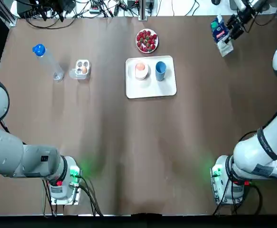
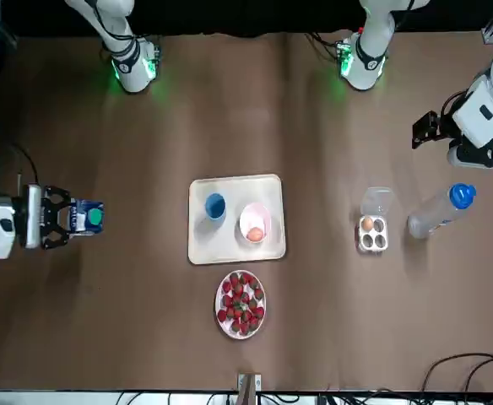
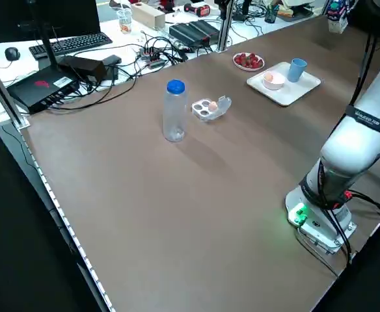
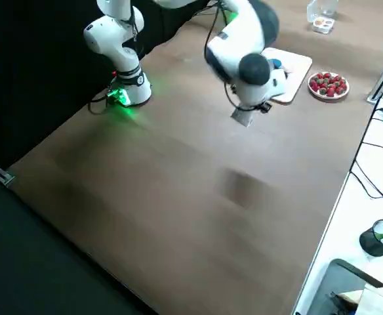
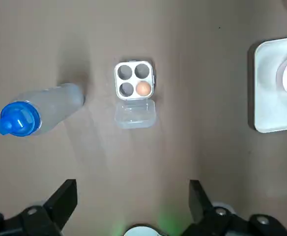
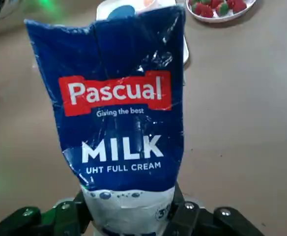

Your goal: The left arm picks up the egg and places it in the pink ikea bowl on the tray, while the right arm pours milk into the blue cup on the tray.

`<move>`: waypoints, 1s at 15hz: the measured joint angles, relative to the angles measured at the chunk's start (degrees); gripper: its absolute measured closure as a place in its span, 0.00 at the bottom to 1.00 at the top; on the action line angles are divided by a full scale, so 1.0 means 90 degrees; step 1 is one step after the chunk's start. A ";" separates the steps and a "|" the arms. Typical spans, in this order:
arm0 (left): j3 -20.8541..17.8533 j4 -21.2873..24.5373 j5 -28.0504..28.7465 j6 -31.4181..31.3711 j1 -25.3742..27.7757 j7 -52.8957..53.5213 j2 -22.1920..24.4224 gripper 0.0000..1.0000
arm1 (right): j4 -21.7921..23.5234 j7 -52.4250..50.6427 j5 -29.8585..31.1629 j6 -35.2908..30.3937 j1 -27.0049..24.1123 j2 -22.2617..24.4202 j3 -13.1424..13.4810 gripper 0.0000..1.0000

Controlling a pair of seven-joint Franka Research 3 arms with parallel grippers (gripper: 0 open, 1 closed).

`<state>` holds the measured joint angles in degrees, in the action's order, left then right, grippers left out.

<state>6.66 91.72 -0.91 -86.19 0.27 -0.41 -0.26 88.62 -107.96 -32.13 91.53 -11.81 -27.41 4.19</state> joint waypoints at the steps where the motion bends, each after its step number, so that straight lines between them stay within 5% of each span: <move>1: -0.0004 0.0000 0.0000 0.0000 0.0003 0.0000 0.0000 0.00 | 0.0024 -0.0323 -0.0223 -0.0082 -0.0192 -0.0110 -0.0001 0.39; 6: -0.0010 -0.0007 0.0000 0.0000 0.0005 0.0000 0.0000 0.00 | 0.0092 -0.1298 -0.1326 -0.0588 -0.0987 -0.0858 -0.0002 0.38; 15: -0.0011 -0.0017 0.0000 0.0000 0.0007 0.0000 0.0001 0.00 | 0.0113 -0.2369 -0.2351 -0.1060 -0.1682 -0.1997 -0.0008 0.37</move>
<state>6.56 91.57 -0.90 -86.19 0.34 -0.41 -0.25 89.64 -129.28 -53.29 82.00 -26.94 -45.39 4.11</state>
